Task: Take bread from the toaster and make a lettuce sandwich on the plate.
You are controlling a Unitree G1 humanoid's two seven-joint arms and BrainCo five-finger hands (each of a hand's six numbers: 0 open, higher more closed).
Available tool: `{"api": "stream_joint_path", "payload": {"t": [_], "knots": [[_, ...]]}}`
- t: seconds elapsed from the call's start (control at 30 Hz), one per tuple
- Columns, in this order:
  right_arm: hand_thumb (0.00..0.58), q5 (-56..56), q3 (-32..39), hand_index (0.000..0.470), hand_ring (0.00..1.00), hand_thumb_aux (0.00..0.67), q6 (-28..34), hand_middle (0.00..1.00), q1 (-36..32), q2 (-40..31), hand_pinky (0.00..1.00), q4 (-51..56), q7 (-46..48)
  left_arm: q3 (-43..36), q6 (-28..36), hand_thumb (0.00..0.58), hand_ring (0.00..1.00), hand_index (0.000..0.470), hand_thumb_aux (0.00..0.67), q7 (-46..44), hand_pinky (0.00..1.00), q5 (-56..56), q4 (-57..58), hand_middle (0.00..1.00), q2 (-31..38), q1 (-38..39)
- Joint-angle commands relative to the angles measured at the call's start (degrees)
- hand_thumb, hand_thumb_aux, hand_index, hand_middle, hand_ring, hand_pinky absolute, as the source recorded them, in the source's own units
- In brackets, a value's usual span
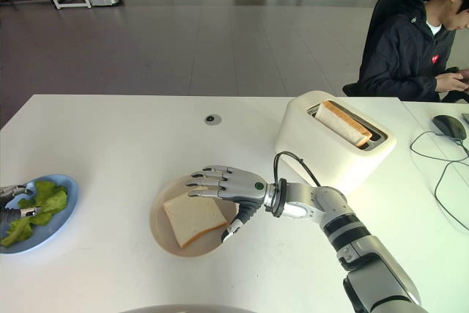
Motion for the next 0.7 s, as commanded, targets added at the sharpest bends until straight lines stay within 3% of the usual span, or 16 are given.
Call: {"api": "stream_joint_path", "payload": {"t": [0.03,0.07,0.2,0.23,0.3,0.4,0.7], "knots": [[0.0,1.1,-0.2,0.0,0.0,0.0,0.1,0.0,-0.7,-0.9,0.0,-0.3,1.2,-3.3,0.2,0.337,0.0,0.166,0.236,-0.4,0.0,0.9,0.9,0.0,-0.8,-1.1],[0.0,1.2,-0.3,0.0,0.0,0.0,0.3,0.0,-0.6,-1.0,0.0,-0.5,1.4,-4.0,0.2,0.307,0.0,0.147,0.21,-0.5,0.0,1.0,1.2,0.0,-1.0,-1.6],[0.0,1.2,-0.4,0.0,0.0,0.0,0.7,0.0,-0.6,-1.4,0.0,-0.5,1.8,-6.5,0.1,0.379,0.0,0.194,0.276,-0.5,0.0,1.0,2.2,0.0,-1.4,-2.9],[0.0,1.3,-0.5,0.0,0.0,0.0,0.8,0.0,-0.6,-1.4,0.0,-0.6,1.8,-6.9,0.0,0.449,0.0,0.247,0.352,-0.4,0.0,1.0,2.4,0.0,-1.4,-3.1],[0.0,1.3,-0.6,0.0,0.0,0.0,1.0,0.0,-0.6,-1.4,0.0,-0.8,1.8,-7.5,-0.1,0.527,0.0,0.328,0.468,-0.2,0.0,0.9,2.5,0.0,-1.2,-3.2],[0.0,1.3,-0.7,0.0,0.0,0.0,1.0,0.0,-0.6,-1.4,0.0,-0.9,1.7,-8.2,-0.3,0.58,0.0,0.47,0.67,0.3,0.0,0.8,2.3,0.0,-0.9,-3.3],[0.0,1.0,-0.7,0.0,0.0,0.0,1.5,0.0,-0.7,-1.5,0.0,-1.0,1.3,-7.3,0.4,0.58,0.0,0.47,0.67,3.2,0.0,1.4,-3.4,0.0,1.4,-1.3]]}}
